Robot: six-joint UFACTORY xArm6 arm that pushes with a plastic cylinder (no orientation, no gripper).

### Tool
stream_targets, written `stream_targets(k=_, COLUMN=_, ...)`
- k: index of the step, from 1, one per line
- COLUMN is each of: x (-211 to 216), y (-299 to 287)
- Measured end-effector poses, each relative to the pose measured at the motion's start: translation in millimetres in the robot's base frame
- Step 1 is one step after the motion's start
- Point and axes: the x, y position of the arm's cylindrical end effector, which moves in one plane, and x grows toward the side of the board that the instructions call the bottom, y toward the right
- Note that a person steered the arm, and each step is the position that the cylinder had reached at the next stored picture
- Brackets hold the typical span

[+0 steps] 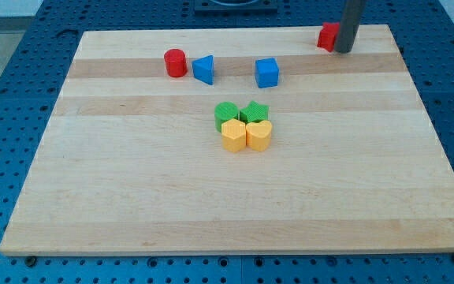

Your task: Push the blue cube closer to the red star

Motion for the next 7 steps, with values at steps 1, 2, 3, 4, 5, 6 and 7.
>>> stream_targets(k=1, x=43.4, y=-7.4)
stream_targets(k=2, x=93.3, y=-62.4)
stream_targets(k=3, x=123.8, y=-136.4)
stream_targets(k=4, x=126.7, y=-196.0)
stream_targets(k=5, x=97.5, y=-197.9)
stream_targets(k=6, x=86.3, y=-171.2)
stream_targets(k=7, x=84.8, y=-125.4)
